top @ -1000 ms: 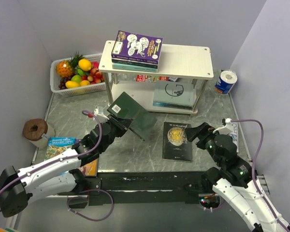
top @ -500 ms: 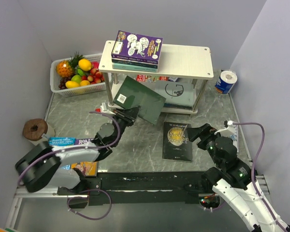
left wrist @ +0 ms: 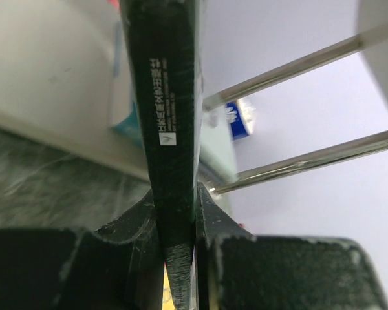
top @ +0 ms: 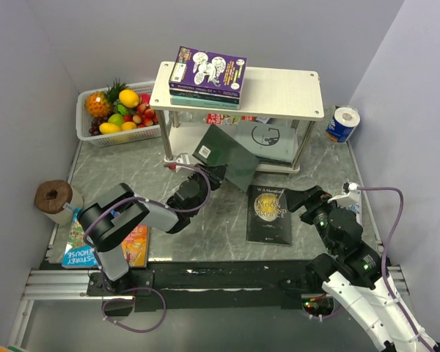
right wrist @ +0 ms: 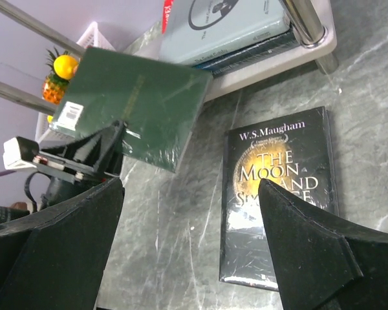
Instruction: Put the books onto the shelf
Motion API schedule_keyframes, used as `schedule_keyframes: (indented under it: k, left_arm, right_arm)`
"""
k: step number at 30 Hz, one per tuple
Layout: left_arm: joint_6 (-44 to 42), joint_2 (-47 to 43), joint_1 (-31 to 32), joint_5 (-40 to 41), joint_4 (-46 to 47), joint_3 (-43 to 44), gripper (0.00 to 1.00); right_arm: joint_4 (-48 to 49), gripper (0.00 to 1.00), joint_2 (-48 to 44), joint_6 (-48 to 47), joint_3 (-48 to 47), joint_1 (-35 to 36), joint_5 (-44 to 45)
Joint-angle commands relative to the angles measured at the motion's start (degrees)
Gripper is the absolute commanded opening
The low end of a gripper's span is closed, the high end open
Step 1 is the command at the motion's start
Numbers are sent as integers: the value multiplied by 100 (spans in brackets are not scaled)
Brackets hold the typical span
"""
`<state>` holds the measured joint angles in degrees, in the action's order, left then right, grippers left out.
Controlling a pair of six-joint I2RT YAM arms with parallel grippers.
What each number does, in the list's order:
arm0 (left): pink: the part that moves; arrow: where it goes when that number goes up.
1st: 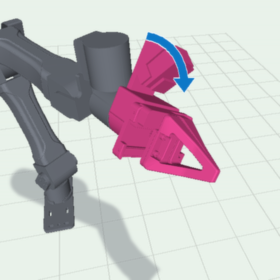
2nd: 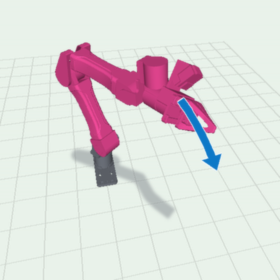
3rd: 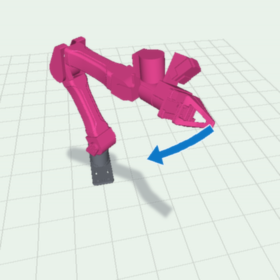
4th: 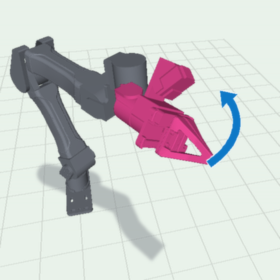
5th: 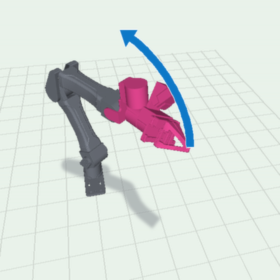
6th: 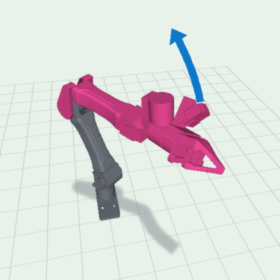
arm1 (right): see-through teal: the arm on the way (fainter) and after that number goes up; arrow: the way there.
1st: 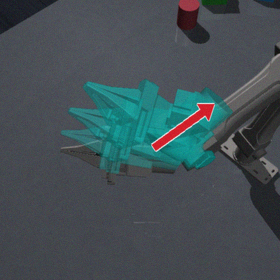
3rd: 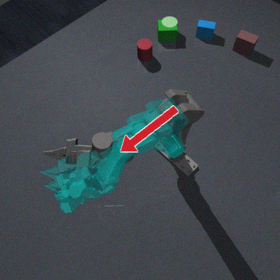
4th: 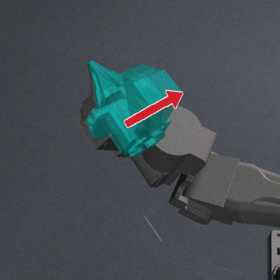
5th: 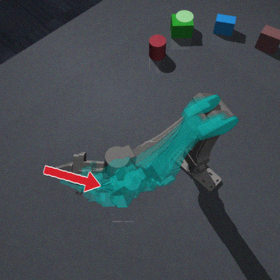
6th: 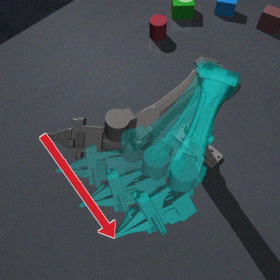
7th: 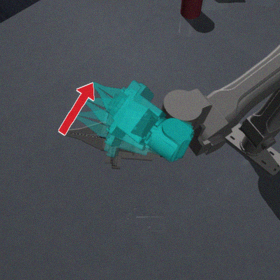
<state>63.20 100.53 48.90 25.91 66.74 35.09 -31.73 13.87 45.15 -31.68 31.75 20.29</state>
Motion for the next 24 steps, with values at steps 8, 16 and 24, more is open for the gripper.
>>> schedule_keyframes:
  k: [8,16,24]
  left_arm:
    - [262,-1035,-74,115,3987,-688,1]
    - [896,-588,-346,-499,4005,374,1]
    - [1397,422,-592,-666,3996,1516,1]
  right_arm:
    - [368,92,107,-322,83,24,177]
    - [545,92,213,-384,40,24,185]
    - [562,92,239,-419,-13,24,264]
